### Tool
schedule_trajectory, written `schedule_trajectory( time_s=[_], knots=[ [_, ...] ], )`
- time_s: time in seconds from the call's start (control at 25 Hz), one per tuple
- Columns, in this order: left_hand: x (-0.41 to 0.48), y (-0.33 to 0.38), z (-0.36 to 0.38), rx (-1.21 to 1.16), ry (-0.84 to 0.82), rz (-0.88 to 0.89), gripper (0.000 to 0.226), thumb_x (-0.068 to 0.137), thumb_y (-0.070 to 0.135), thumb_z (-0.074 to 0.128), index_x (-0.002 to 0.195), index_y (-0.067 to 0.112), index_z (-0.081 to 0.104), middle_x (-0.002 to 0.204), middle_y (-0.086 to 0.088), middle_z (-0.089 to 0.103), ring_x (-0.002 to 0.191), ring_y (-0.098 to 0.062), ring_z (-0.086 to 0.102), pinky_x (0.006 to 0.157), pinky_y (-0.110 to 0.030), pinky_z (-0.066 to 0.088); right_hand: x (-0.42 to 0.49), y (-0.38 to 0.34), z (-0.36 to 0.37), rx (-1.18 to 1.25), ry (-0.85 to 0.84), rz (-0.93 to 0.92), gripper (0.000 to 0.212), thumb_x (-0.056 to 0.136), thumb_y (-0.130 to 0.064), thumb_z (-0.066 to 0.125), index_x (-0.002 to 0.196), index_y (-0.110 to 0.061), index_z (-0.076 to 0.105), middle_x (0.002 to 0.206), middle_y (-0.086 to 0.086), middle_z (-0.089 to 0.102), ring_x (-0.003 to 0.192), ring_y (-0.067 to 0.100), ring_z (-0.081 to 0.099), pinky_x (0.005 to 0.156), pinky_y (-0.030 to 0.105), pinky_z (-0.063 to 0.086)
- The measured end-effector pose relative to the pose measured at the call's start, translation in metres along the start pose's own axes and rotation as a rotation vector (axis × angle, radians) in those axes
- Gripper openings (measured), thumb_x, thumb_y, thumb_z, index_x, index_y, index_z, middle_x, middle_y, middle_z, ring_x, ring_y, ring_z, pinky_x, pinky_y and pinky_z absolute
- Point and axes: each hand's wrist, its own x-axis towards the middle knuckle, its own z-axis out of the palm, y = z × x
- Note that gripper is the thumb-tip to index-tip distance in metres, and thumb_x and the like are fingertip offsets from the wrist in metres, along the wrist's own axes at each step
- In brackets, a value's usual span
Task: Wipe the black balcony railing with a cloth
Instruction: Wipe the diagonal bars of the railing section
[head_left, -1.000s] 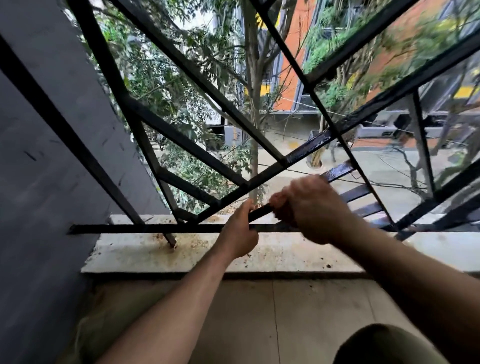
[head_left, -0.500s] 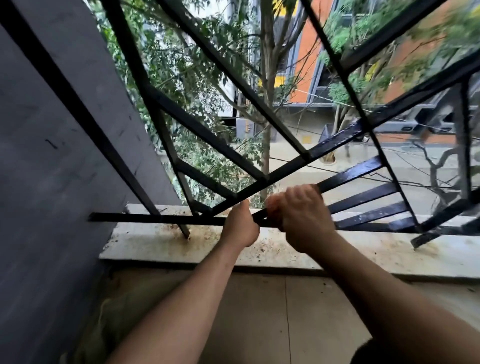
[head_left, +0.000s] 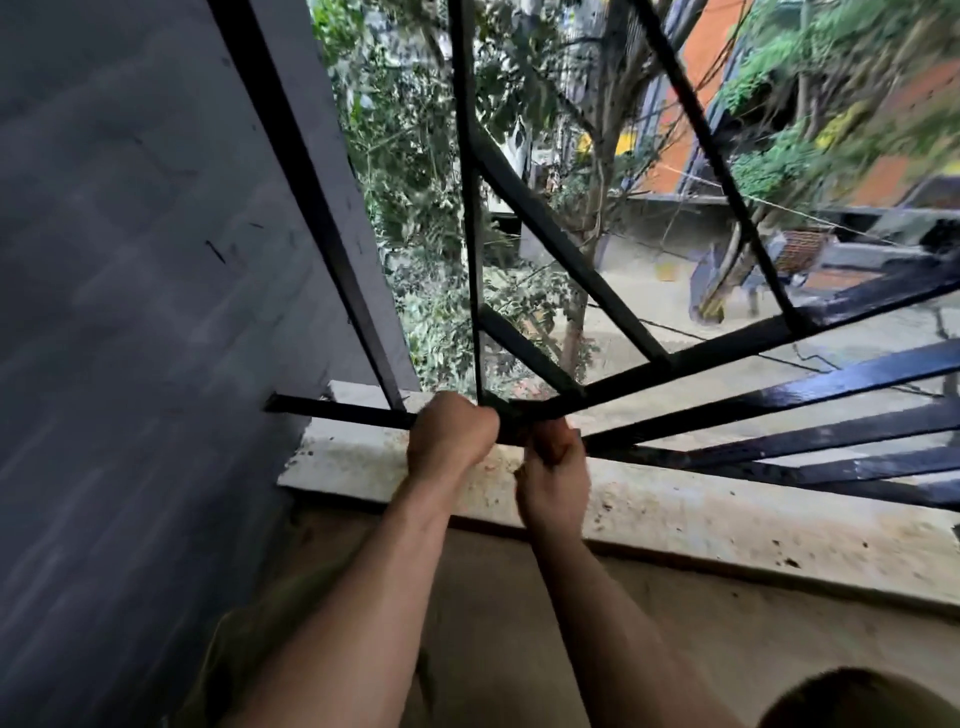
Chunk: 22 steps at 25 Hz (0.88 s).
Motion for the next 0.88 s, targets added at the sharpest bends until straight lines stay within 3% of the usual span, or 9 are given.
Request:
schedule_trajectory(
  time_s=[0.08,0.12,0.24,0.36,0.52,0.6,0.68,0.8,0.88],
  knots=[
    [0.007,-0.001,-0.009,-0.161,0.058,-0.017,0.014,0.076,0.016,0.055,0.068,0.004,0.057,0.071,-0.013,0.063,0.069,-0.030,0.059,0.055,-0.029,0.042,-0.006,-0.026,0.000,0.605,0.199,0.215,0.010,0.100,-0.011,0.062,0.101,-0.021,0.065,0.077,-0.002,0.067,0.067,0.016,0.060,0.061,0.027,0.046],
    [0.010,-0.002,-0.010,-0.217,0.093,-0.027,0.016,0.078,0.013,0.054,0.064,0.006,0.055,0.064,-0.009,0.059,0.065,-0.028,0.057,0.052,-0.028,0.039,-0.013,-0.037,0.007,0.701,0.252,0.209,0.022,0.098,-0.013,0.064,0.116,-0.026,0.063,0.092,-0.001,0.071,0.078,0.014,0.064,0.069,0.029,0.050],
    [0.023,-0.003,-0.009,-0.492,0.027,-0.106,0.017,0.073,0.020,0.053,0.072,0.010,0.068,0.077,-0.008,0.073,0.078,-0.034,0.072,0.070,-0.046,0.061,-0.042,-0.037,0.024,0.297,0.254,0.015,0.049,0.087,-0.024,0.060,0.135,-0.015,0.054,0.126,0.012,0.062,0.116,0.022,0.060,0.104,0.039,0.049],
    [0.037,0.000,-0.011,-0.602,-0.048,-0.182,0.024,0.089,0.018,0.054,0.101,0.005,0.071,0.106,-0.019,0.073,0.103,-0.036,0.070,0.090,-0.045,0.057,-0.036,-0.027,0.036,0.060,0.050,-0.381,0.024,0.088,-0.008,0.048,0.105,0.005,0.059,0.108,0.019,0.059,0.101,0.022,0.056,0.094,0.032,0.044],
    [0.027,-0.005,-0.022,-0.771,-0.079,-0.172,0.030,0.098,0.024,0.052,0.075,0.016,0.068,0.070,-0.003,0.069,0.066,-0.022,0.063,0.060,-0.030,0.046,0.004,-0.043,0.045,-0.066,-0.375,-0.283,0.036,0.090,-0.027,0.058,0.120,-0.007,0.061,0.111,0.011,0.069,0.100,0.020,0.066,0.086,0.033,0.051],
    [0.029,-0.015,-0.021,-0.879,-0.169,-0.177,0.033,0.102,0.033,0.052,0.082,0.014,0.070,0.075,-0.003,0.074,0.065,-0.020,0.067,0.059,-0.028,0.050,-0.002,-0.059,0.040,0.040,-0.394,-0.275,0.032,0.090,-0.020,0.065,0.121,-0.018,0.063,0.112,0.009,0.071,0.100,0.019,0.069,0.084,0.036,0.056],
    [0.033,-0.021,-0.020,-0.888,-0.224,-0.165,0.038,0.102,0.041,0.051,0.093,0.012,0.073,0.090,-0.009,0.077,0.077,-0.023,0.073,0.067,-0.031,0.054,-0.003,-0.053,0.039,0.107,-0.347,-0.333,0.035,0.092,-0.012,0.059,0.126,-0.019,0.059,0.121,0.003,0.068,0.115,0.017,0.065,0.099,0.040,0.054],
    [0.023,-0.020,-0.025,-0.853,-0.198,-0.198,0.051,0.101,0.051,0.043,0.088,0.012,0.075,0.084,-0.008,0.076,0.072,-0.022,0.071,0.064,-0.029,0.051,0.005,-0.042,0.030,-0.460,-0.426,-0.583,0.057,0.086,-0.027,0.037,0.138,-0.012,0.054,0.130,0.007,0.063,0.123,0.026,0.058,0.109,0.055,0.043],
    [0.022,-0.018,-0.025,-0.900,-0.204,-0.206,0.050,0.102,0.048,0.042,0.096,0.009,0.073,0.077,-0.010,0.074,0.065,-0.019,0.067,0.059,-0.026,0.049,0.009,-0.053,0.030,-0.474,-0.433,-0.511,0.055,0.078,-0.027,0.040,0.129,-0.019,0.058,0.119,0.004,0.068,0.111,0.023,0.064,0.103,0.049,0.048]
  ],
)
